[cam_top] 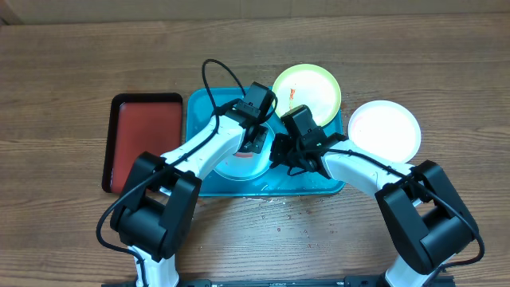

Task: Clean dirty plates on tray and stack at the side
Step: 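Scrub the light-blue plate with the sponge while the right gripper holds it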

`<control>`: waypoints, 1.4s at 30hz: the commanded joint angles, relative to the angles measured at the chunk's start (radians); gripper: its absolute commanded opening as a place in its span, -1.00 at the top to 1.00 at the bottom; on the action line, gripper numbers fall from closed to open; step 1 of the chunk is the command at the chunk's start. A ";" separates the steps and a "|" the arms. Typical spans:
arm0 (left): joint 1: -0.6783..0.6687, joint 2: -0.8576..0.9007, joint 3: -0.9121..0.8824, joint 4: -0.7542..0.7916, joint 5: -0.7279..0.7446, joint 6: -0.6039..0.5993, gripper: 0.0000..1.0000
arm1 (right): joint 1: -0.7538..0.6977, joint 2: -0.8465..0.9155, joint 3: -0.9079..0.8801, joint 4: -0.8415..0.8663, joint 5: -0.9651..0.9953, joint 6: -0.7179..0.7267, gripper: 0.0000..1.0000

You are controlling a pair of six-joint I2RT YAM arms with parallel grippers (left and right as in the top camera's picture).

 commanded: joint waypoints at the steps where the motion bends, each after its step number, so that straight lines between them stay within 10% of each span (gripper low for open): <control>1: 0.038 0.012 -0.009 -0.066 -0.157 -0.253 0.92 | 0.000 0.010 0.002 0.002 -0.016 -0.004 0.91; 9: 0.055 0.012 -0.009 -0.253 -0.122 -0.392 0.92 | 0.000 0.010 0.002 0.003 -0.015 -0.004 0.90; 19: 0.004 0.012 -0.009 -0.163 0.372 0.095 0.91 | 0.000 0.010 0.002 0.003 -0.013 -0.003 0.90; 24: 0.011 0.012 -0.009 -0.078 0.335 0.116 0.91 | 0.000 0.010 0.002 0.003 -0.012 -0.003 0.90; 32: 0.049 0.012 -0.009 0.076 -0.041 -0.138 0.92 | 0.000 0.010 0.002 0.003 -0.009 -0.003 0.90; 42: 0.057 0.012 -0.009 -0.289 -0.041 -0.439 0.92 | 0.000 0.010 0.002 0.007 -0.005 -0.003 0.90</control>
